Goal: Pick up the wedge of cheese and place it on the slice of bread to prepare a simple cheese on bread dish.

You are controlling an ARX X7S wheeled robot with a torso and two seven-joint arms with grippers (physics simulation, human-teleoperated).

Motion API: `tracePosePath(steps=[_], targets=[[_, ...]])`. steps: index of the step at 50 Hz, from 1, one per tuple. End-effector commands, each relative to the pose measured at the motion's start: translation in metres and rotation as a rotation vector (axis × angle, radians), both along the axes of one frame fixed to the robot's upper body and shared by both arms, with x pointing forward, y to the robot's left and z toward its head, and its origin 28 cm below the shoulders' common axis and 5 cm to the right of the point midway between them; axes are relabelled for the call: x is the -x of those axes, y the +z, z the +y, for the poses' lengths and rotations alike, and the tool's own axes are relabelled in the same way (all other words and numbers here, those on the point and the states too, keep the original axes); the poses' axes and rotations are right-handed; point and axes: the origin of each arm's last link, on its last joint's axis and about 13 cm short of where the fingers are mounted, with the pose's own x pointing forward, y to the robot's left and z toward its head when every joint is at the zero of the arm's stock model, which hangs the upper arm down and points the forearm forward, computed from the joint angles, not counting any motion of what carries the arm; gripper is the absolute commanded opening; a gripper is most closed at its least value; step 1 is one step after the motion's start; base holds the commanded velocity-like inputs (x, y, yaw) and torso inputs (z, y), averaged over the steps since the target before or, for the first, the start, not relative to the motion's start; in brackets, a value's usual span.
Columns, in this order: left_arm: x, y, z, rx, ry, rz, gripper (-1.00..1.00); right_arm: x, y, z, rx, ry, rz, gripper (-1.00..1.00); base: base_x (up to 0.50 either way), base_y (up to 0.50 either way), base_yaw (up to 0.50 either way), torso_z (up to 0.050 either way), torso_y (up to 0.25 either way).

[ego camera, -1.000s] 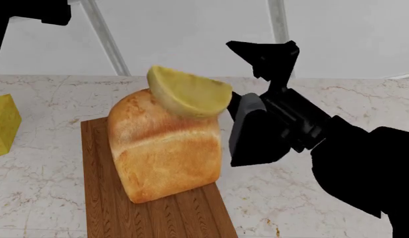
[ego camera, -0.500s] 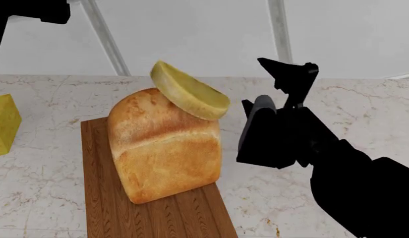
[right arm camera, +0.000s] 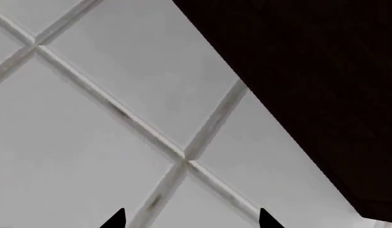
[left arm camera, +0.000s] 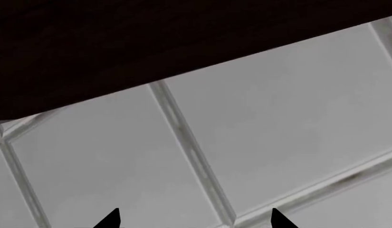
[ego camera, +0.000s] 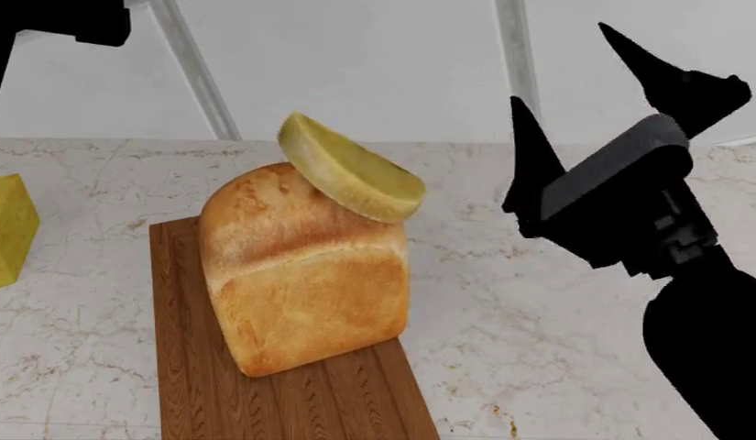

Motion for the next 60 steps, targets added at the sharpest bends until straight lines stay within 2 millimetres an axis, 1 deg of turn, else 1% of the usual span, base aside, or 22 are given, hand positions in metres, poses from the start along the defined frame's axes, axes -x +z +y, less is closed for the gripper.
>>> tracePosePath(steps=[1, 2, 9, 19, 21, 24, 25, 27, 31, 35, 40, 41, 47, 48, 50, 51, 56, 60], targets=[[0.000, 0.000, 0.000, 0.001, -0.002, -0.002, 1.00, 0.014, -0.002, -0.022, -0.301, 0.018, -0.068, 1.00, 0.00, 0.00, 0.00, 0.000, 0.000], [0.000, 0.000, 0.000, 0.001, -0.002, -0.003, 1.00, 0.014, -0.003, -0.023, -0.332, 0.011, -0.068, 1.00, 0.00, 0.00, 0.00, 0.000, 0.000], [0.000, 0.000, 0.000, 0.002, -0.004, -0.003, 1.00, 0.011, 0.002, -0.019, -0.394, 0.037, -0.076, 1.00, 0.00, 0.00, 0.00, 0.000, 0.000], [0.001, 0.000, 0.000, 0.005, -0.004, -0.007, 1.00, 0.005, 0.002, -0.016, -0.376, 0.052, 0.029, 1.00, 0.00, 0.00, 0.00, 0.000, 0.000], [0.001, 0.000, 0.000, 0.005, -0.003, -0.007, 1.00, 0.005, 0.002, -0.017, -0.399, 0.039, 0.016, 1.00, 0.00, 0.00, 0.00, 0.000, 0.000], [0.000, 0.000, 0.000, 0.003, -0.001, -0.007, 1.00, 0.005, -0.002, -0.018, -0.449, 0.044, 0.042, 1.00, 0.00, 0.00, 0.00, 0.000, 0.000], [0.001, 0.000, 0.000, 0.003, -0.001, -0.007, 1.00, 0.005, -0.003, -0.018, -0.432, 0.043, 0.050, 1.00, 0.00, 0.00, 0.00, 0.000, 0.000], [0.001, 0.000, 0.000, 0.004, 0.001, -0.008, 1.00, 0.006, -0.006, -0.018, -0.457, 0.036, 0.067, 1.00, 0.00, 0.00, 0.00, 0.000, 0.000], [0.001, 0.000, 0.000, 0.003, 0.002, -0.006, 1.00, 0.006, -0.011, -0.019, -0.540, 0.050, 0.080, 1.00, 0.00, 0.00, 0.00, 0.000, 0.000], [0.000, 0.000, 0.000, 0.003, 0.002, -0.005, 1.00, 0.006, -0.017, -0.021, -0.618, 0.020, 0.106, 1.00, 0.00, 0.00, 0.00, 0.000, 0.000], [0.000, 0.000, 0.000, 0.003, 0.001, -0.003, 1.00, 0.005, -0.019, -0.020, -0.611, -0.020, 0.144, 1.00, 0.00, 0.00, 0.00, 0.000, 0.000], [0.000, 0.000, 0.000, 0.003, 0.000, -0.004, 1.00, 0.004, -0.022, -0.019, -0.637, -0.019, 0.160, 1.00, 0.00, 0.00, 0.00, 0.000, 0.000], [0.001, 0.000, 0.000, 0.005, -0.001, -0.006, 1.00, 0.002, -0.020, -0.018, -0.640, -0.026, 0.185, 1.00, 0.00, 0.00, 0.00, 0.000, 0.000], [0.001, 0.001, 0.000, 0.006, 0.000, -0.008, 1.00, 0.000, -0.019, -0.016, -0.572, -0.036, 0.221, 1.00, 0.00, 0.00, 0.00, 0.000, 0.000], [0.001, 0.000, 0.001, 0.008, 0.001, -0.010, 1.00, 0.000, -0.020, -0.015, -0.591, -0.031, 0.236, 1.00, 0.00, 0.00, 0.00, 0.000, 0.000], [0.001, 0.001, 0.000, 0.008, 0.001, -0.010, 1.00, -0.001, -0.020, -0.014, -0.557, -0.031, 0.243, 1.00, 0.00, 0.00, 0.00, 0.000, 0.000], [0.000, 0.000, 0.001, 0.007, 0.003, -0.011, 1.00, -0.001, -0.028, -0.012, -0.571, -0.044, 0.320, 1.00, 0.00, 0.00, 0.00, 0.000, 0.000], [0.001, 0.001, 0.000, 0.006, 0.003, -0.011, 1.00, -0.001, -0.031, -0.013, -0.574, -0.057, 0.341, 1.00, 0.00, 0.00, 0.00, 0.000, 0.000]])
